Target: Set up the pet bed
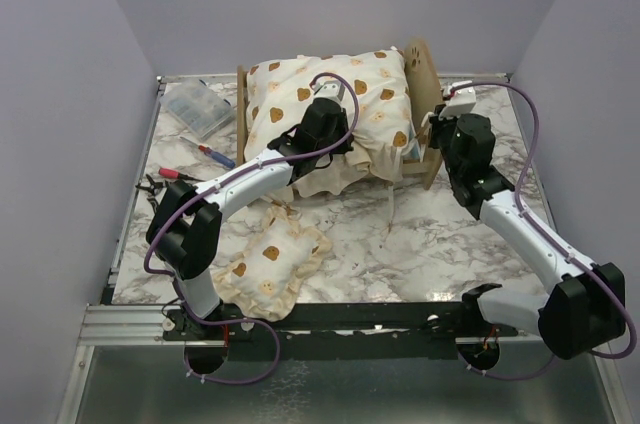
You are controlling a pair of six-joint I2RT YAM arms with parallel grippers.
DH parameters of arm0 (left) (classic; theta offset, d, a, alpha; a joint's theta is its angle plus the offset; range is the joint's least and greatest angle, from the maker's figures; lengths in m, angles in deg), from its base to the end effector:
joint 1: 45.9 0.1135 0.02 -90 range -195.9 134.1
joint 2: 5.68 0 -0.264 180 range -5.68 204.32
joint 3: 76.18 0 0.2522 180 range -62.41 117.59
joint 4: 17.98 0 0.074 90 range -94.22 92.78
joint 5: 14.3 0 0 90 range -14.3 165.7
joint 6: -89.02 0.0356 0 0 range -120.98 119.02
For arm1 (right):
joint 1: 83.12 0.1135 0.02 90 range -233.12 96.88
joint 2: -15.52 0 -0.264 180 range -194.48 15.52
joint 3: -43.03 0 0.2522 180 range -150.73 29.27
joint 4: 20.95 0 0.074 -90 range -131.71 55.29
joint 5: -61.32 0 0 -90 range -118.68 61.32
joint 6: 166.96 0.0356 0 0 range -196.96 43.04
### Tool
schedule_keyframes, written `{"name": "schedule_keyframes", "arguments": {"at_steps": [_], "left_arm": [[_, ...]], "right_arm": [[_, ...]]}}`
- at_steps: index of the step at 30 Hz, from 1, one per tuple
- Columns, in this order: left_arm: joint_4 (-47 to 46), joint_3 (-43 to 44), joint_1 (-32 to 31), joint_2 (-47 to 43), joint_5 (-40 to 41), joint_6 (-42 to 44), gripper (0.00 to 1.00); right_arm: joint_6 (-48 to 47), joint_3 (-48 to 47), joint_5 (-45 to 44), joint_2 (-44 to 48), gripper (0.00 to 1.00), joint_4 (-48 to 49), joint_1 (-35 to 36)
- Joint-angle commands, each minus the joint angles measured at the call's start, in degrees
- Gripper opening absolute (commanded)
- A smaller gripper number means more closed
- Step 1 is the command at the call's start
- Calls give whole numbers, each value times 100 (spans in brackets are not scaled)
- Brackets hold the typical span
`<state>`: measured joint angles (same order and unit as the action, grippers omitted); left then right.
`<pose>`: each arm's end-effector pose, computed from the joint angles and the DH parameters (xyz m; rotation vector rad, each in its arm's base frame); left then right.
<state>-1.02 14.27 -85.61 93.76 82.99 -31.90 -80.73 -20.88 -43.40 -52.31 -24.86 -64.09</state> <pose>0.3188 -0.2589 0.2867 0.0768 2.0801 -0.6439 0.2671 0.0826 0.3260 -0.1477 1.6966 -0.0207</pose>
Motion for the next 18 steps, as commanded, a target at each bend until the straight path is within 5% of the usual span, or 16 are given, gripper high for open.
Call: {"name": "schedule_keyframes", "arguments": {"at_steps": [1, 18], "left_arm": [[-251, 28, 48, -187, -190, -141, 0], [-294, -79, 43, -247, -202, -159, 0]], "right_arm": [[-327, 403, -262, -113, 1, 697, -19], [-625, -72, -18, -473, 1, 1038, -26]]}}
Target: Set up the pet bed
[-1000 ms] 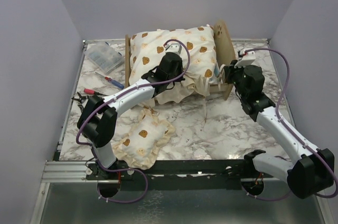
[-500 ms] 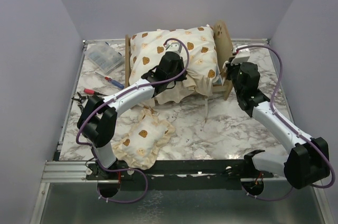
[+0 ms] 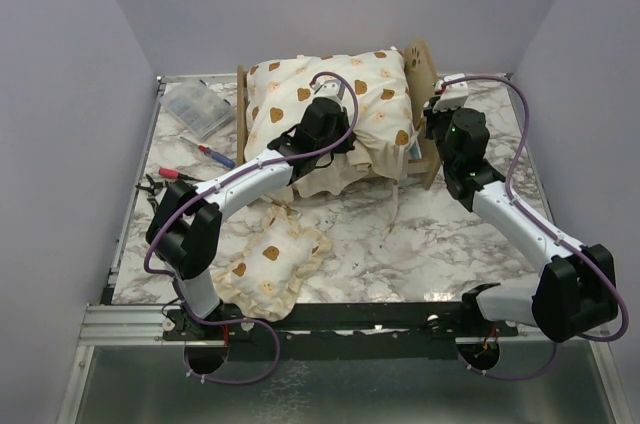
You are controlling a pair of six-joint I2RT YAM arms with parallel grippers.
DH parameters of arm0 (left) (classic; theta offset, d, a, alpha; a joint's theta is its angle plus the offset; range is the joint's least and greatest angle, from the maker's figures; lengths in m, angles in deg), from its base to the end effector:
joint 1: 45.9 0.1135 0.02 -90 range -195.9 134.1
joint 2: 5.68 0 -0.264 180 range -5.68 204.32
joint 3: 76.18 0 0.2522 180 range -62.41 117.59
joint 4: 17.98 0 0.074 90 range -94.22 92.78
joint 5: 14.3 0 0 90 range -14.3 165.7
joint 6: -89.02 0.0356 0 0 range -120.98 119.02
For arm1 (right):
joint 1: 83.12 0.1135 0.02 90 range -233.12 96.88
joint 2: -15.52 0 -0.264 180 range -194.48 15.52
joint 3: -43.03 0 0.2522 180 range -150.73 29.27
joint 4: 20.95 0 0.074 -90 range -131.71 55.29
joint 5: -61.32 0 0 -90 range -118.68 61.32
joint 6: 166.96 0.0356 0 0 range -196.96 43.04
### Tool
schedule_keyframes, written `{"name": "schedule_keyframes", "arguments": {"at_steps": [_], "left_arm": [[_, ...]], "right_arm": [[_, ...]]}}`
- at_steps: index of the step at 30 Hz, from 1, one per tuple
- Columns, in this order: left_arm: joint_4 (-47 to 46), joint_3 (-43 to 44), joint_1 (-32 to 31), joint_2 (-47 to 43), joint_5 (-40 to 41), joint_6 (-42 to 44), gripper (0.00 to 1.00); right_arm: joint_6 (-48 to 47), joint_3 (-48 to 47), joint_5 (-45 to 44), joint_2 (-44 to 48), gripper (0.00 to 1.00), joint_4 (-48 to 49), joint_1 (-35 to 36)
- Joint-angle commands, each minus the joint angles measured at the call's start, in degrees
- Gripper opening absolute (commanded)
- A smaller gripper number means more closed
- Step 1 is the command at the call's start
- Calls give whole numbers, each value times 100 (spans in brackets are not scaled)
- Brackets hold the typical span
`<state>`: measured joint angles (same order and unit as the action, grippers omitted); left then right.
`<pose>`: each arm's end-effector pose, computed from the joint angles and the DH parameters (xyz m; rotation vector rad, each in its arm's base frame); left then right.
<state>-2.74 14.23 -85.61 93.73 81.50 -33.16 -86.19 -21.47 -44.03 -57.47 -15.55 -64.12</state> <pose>0.3193 -0.2605 0.2896 0.0680 2.0609 -0.6975 0.2871 0.0889 0.3229 -0.1933 1.6119 -0.0863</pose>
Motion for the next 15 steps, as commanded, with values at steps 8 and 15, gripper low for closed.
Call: {"name": "schedule_keyframes", "arguments": {"at_steps": [8, 15], "left_arm": [[-130, -148, 50, -259, -110, -51, 0], [-270, -195, 20, -212, -252, -69, 0]], "right_arm": [[506, 521, 47, 429, 1, -334, -13], [1186, 747, -195, 666, 18, -1176, -15]]}}
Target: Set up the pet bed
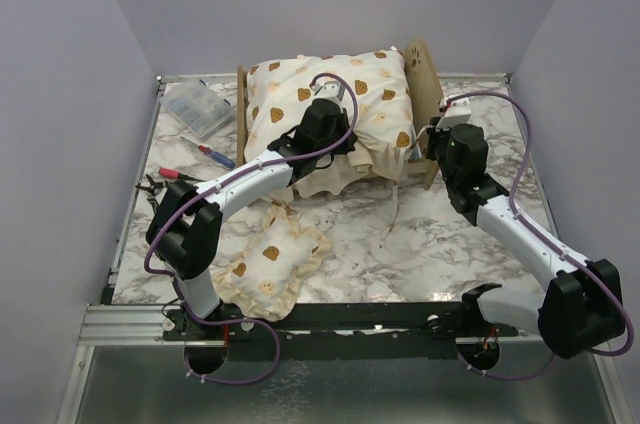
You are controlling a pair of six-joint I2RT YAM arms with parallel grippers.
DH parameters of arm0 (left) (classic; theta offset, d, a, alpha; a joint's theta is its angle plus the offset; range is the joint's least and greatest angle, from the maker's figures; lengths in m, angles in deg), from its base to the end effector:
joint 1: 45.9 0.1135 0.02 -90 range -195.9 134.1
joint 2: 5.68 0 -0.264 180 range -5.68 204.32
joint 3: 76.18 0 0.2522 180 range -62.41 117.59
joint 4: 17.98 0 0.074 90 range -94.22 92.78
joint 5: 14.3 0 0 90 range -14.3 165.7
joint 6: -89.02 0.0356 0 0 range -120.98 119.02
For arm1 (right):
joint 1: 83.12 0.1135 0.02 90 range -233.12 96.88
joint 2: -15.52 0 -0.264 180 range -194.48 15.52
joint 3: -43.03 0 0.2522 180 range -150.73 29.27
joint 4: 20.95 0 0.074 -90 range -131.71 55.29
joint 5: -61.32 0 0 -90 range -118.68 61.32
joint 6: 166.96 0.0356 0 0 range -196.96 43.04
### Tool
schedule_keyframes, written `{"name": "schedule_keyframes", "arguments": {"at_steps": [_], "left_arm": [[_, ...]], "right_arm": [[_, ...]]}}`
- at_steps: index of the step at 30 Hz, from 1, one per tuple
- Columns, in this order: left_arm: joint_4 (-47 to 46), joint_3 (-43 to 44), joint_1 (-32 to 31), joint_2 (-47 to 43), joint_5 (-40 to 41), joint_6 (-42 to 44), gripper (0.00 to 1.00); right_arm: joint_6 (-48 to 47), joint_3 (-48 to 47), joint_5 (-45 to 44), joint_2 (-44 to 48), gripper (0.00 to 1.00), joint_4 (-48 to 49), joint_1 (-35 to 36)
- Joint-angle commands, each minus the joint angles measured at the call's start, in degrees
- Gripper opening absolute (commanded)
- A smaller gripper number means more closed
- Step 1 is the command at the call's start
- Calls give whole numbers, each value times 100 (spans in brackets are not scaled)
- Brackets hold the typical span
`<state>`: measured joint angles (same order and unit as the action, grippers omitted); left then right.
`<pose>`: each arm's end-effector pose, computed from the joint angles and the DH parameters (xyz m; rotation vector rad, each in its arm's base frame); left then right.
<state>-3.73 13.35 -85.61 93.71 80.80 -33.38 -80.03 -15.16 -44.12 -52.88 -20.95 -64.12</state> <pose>0.3186 -0.2604 0.2861 0.0721 2.0621 -0.7124 0.2656 0.0814 0.2951 -0.1388 1.7371 -0.0319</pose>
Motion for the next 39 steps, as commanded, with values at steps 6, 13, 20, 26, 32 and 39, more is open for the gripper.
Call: {"name": "schedule_keyframes", "arguments": {"at_steps": [6, 13, 20, 26, 32, 39], "left_arm": [[-194, -152, -16, -221, -185, -85, 0], [-255, -27, -141, -130, -140, -233, 0], [-377, 480, -340, 253, 135, -468, 0], [-478, 731, -386, 433, 267, -504, 0], [-450, 616, -377, 300, 297, -354, 12], [-202, 390, -333, -148, 325, -82, 52]], "right_arm": [[1334, -216, -1014, 641, 40, -1837, -21], [2002, -155, -229, 1031, 58, -2561, -17], [2222, 414, -180, 674, 62, -2047, -17], [2450, 459, -264, 252, 61, -1922, -20], [2074, 148, -592, -285, 58, -1557, -132], [1763, -607, -285, -1069, 54, -1249, -575]]}}
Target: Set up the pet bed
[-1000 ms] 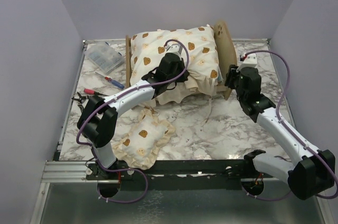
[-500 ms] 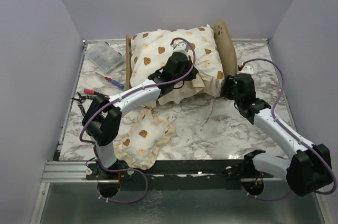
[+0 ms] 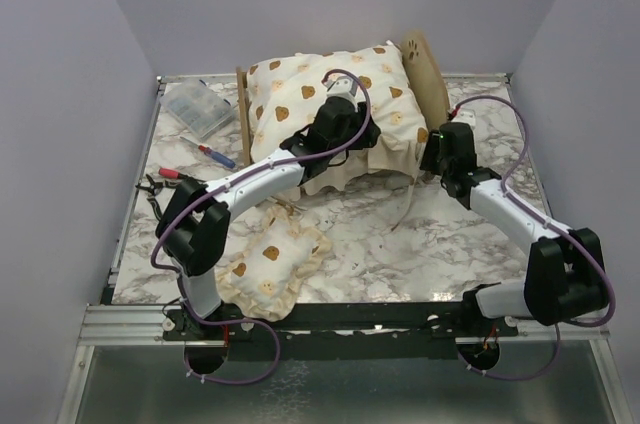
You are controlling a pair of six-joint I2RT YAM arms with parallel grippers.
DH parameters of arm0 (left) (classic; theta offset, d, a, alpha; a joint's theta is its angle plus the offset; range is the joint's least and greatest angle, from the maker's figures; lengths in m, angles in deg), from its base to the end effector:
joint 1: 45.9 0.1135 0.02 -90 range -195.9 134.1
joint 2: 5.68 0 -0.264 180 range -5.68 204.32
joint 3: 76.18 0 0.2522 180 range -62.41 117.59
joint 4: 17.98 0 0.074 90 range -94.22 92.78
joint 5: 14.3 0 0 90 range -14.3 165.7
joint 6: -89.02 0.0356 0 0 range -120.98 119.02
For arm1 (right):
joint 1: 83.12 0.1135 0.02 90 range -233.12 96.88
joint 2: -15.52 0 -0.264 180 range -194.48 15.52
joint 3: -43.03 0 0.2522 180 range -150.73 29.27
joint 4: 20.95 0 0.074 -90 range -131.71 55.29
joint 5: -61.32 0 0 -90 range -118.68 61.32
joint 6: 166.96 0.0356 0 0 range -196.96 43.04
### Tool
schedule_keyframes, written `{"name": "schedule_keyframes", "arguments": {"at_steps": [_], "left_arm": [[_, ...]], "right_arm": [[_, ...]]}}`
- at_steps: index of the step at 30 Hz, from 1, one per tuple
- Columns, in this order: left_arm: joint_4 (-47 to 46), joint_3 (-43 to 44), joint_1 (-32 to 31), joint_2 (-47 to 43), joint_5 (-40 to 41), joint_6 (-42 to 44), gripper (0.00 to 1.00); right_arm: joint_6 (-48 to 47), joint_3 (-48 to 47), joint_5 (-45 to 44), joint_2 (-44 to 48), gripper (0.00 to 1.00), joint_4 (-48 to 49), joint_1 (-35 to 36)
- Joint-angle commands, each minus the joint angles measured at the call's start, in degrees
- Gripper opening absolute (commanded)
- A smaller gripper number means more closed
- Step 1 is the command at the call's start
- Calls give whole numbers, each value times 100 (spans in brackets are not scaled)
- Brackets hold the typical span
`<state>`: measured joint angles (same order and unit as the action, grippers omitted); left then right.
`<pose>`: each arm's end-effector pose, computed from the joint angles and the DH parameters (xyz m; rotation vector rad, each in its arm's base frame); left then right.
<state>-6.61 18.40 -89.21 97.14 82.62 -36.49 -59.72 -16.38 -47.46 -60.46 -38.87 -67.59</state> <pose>0.3167 -0.2926 0.2981 0.0508 1.9949 -0.7996 0.2791 0.0657 0.2367 0.2170 2.1257 -0.0217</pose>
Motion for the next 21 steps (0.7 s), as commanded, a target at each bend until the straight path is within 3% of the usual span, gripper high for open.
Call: {"name": "schedule_keyframes", "arguments": {"at_steps": [1, 6, 14, 16, 19, 21], "left_arm": [[150, -138, 44, -570, 143, 269, 56], [488, -380, 127, -1072, 207, 562, 69], [1075, -886, 183, -2209, 301, 1265, 79], [1214, -1032, 191, -2546, 353, 1515, 83], [1274, -1410, 197, -3175, 444, 1864, 98], [1275, -1735, 192, -3646, 597, 2093, 99]], "right_arm": [[-287, -582, 132, -393, 54, 551, -283], [-254, -760, 489, -358, 55, 12, -340], [525, 465, 849, 918, 55, -572, -345], [581, 651, 849, 947, 55, -533, -341], [643, 748, 744, 684, 52, -337, -345], [765, 775, 706, 423, 50, -115, -348]]}}
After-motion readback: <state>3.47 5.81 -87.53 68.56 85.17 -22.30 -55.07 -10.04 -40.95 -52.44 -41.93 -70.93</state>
